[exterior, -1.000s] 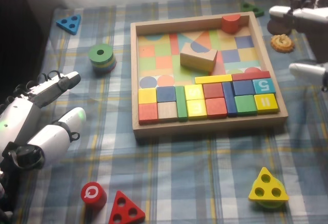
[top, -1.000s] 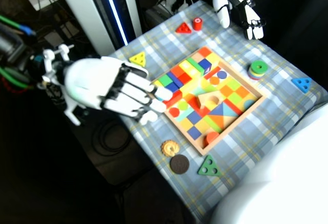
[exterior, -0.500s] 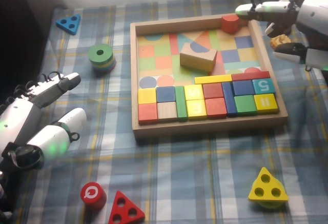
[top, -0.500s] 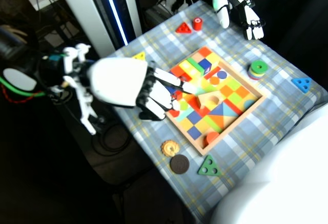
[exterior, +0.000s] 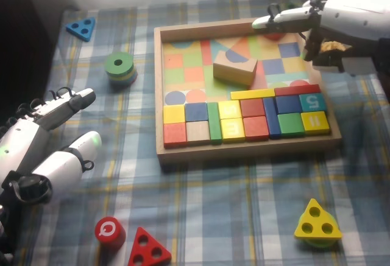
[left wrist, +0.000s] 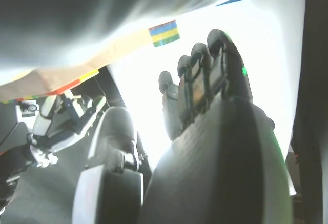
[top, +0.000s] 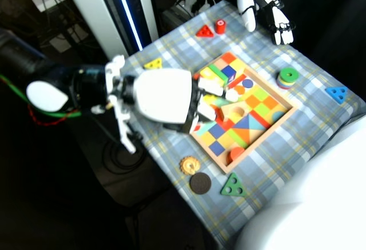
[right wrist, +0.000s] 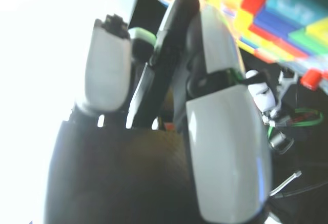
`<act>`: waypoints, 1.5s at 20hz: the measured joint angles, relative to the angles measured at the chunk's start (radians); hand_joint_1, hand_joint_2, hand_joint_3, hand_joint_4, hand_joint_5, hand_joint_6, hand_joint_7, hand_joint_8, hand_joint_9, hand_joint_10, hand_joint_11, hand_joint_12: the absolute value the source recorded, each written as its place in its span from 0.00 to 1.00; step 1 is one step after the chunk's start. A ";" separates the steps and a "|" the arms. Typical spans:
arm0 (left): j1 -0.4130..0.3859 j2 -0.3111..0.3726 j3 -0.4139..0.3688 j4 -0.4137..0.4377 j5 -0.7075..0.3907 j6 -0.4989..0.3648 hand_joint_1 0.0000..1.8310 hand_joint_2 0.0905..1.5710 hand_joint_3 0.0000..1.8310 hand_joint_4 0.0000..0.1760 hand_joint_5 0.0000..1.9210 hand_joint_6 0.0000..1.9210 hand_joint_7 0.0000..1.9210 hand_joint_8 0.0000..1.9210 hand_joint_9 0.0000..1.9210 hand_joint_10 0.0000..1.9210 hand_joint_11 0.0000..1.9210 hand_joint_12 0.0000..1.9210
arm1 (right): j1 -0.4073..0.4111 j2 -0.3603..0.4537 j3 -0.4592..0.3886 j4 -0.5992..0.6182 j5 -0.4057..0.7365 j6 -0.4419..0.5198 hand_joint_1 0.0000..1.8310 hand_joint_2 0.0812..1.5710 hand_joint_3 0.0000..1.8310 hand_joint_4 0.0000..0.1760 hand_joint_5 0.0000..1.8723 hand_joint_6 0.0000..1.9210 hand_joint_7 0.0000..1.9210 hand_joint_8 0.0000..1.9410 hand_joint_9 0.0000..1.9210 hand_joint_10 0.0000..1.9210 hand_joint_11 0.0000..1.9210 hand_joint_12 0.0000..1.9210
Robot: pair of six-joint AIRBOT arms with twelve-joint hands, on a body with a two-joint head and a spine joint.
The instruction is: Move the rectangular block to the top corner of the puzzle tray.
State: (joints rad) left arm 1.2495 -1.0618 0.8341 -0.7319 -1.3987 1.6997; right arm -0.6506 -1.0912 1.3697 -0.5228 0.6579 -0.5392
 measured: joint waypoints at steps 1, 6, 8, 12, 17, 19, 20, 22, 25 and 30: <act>0.000 0.000 0.000 0.006 0.000 0.000 0.26 0.87 0.00 0.26 0.21 0.00 0.15 0.00 0.10 0.00 0.00 0.21 | 0.020 -0.006 0.002 -0.038 -0.015 0.003 0.90 0.73 0.00 0.00 0.25 0.01 0.71 1.00 0.80 1.00 0.82 1.00; 0.000 0.000 0.000 -0.001 0.001 0.000 0.27 0.87 0.00 0.30 0.20 0.00 0.14 0.00 0.09 0.00 0.00 0.15 | 0.071 -0.045 0.050 -0.244 -0.051 0.157 0.88 0.74 0.01 0.00 0.26 0.00 0.71 1.00 0.79 1.00 0.81 1.00; 0.000 0.000 0.000 -0.001 0.001 0.000 0.27 0.87 0.00 0.27 0.20 0.00 0.14 0.00 0.09 0.00 0.00 0.15 | 0.094 -0.067 0.095 -0.343 -0.068 0.265 0.88 0.74 0.01 0.00 0.26 0.00 0.71 1.00 0.79 1.00 0.80 1.00; 0.000 0.000 0.000 0.002 0.003 0.000 0.25 0.88 0.00 0.28 0.20 0.00 0.14 0.00 0.09 0.00 0.00 0.14 | 0.146 -0.098 0.137 -0.520 -0.079 0.406 0.87 0.75 0.01 0.00 0.21 0.00 0.71 1.00 0.80 1.00 0.81 1.00; 0.000 0.000 0.000 0.005 0.019 0.000 0.24 0.88 0.00 0.29 0.20 0.00 0.14 0.00 0.09 0.00 0.00 0.13 | 0.175 -0.113 0.173 -0.677 -0.077 0.536 0.86 0.75 0.01 0.00 0.21 0.00 0.70 1.00 0.79 1.00 0.79 1.00; 0.000 0.000 0.000 0.008 0.020 0.000 0.24 0.88 0.00 0.34 0.19 0.00 0.13 0.00 0.08 0.00 0.00 0.12 | 0.175 -0.122 0.186 -0.720 -0.080 0.577 0.86 0.75 0.01 0.00 0.21 0.00 0.69 1.00 0.77 1.00 0.78 1.00; 0.000 0.000 0.000 0.008 0.023 0.000 0.24 0.88 0.00 0.33 0.19 0.00 0.13 0.00 0.08 0.00 0.00 0.10 | 0.175 -0.127 0.188 -0.744 -0.079 0.605 0.86 0.75 0.01 0.00 0.21 0.00 0.68 1.00 0.76 1.00 0.77 1.00; 0.000 0.001 0.000 0.010 0.025 0.000 0.25 0.88 0.00 0.32 0.20 0.00 0.14 0.00 0.09 0.00 0.00 0.14 | 0.186 -0.132 0.188 -0.786 -0.075 0.626 0.87 0.75 0.01 0.00 0.20 0.00 0.67 1.00 0.76 1.00 0.77 1.00; 0.000 0.005 0.000 0.013 0.027 0.000 0.24 0.88 0.00 0.30 0.19 0.00 0.13 0.00 0.09 0.00 0.00 0.14 | 0.200 -0.134 0.188 -0.797 -0.064 0.636 0.88 0.75 0.01 0.00 0.21 0.00 0.67 1.00 0.76 1.00 0.78 1.00; 0.000 0.007 0.000 0.014 0.032 0.000 0.23 0.88 0.00 0.29 0.19 0.00 0.13 0.00 0.08 0.00 0.00 0.12 | 0.212 -0.137 0.188 -0.870 -0.064 0.679 0.88 0.75 0.01 0.00 0.20 0.00 0.65 1.00 0.75 1.00 0.77 1.00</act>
State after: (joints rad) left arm 1.2495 -1.0550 0.8341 -0.7177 -1.3663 1.6997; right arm -0.4385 -1.2285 1.5578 -1.3926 0.5941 0.1402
